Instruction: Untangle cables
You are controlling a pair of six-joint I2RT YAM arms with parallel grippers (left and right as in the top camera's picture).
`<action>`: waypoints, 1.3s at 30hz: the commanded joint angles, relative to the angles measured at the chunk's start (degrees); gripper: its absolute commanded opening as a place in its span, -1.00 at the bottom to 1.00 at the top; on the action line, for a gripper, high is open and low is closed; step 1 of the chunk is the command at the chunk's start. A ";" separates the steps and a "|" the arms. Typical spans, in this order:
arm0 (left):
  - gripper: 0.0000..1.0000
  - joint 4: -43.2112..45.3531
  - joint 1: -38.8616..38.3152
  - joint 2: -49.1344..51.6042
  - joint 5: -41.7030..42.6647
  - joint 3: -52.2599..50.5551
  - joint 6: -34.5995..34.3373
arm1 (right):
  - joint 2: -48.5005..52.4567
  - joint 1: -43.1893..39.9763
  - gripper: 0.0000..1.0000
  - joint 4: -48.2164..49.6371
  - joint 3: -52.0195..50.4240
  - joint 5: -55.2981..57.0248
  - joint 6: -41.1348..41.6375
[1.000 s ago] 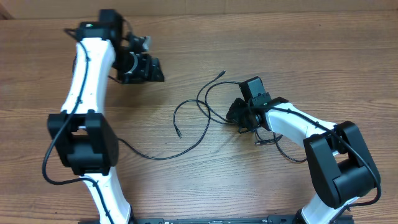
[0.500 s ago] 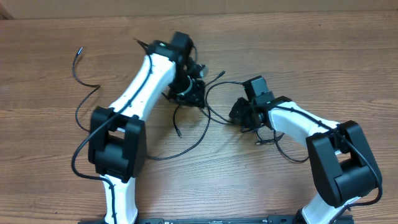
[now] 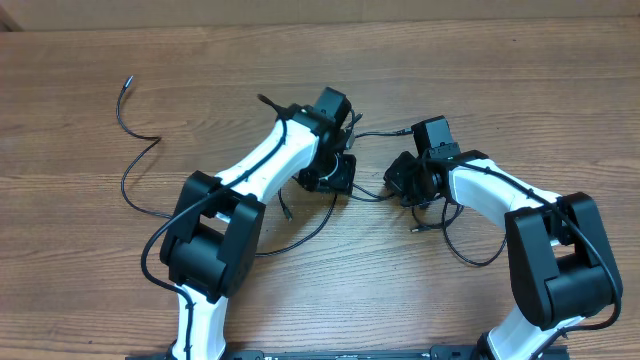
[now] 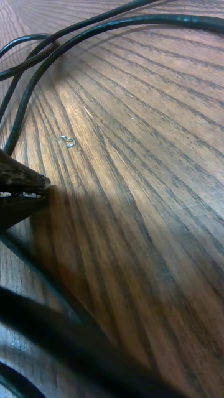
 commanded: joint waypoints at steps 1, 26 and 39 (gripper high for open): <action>-0.17 1.14 -1.01 0.50 -5.16 -1.79 -3.69 | 1.44 -0.17 -0.93 -1.22 -1.86 3.19 0.02; -0.92 -4.26 -0.70 -2.12 -3.39 3.52 3.74 | 1.44 -0.15 -0.93 -1.36 -1.86 3.17 0.00; -0.92 -12.55 11.08 -11.17 5.55 22.16 9.27 | 1.44 -0.17 -0.93 -1.70 -1.86 3.19 0.00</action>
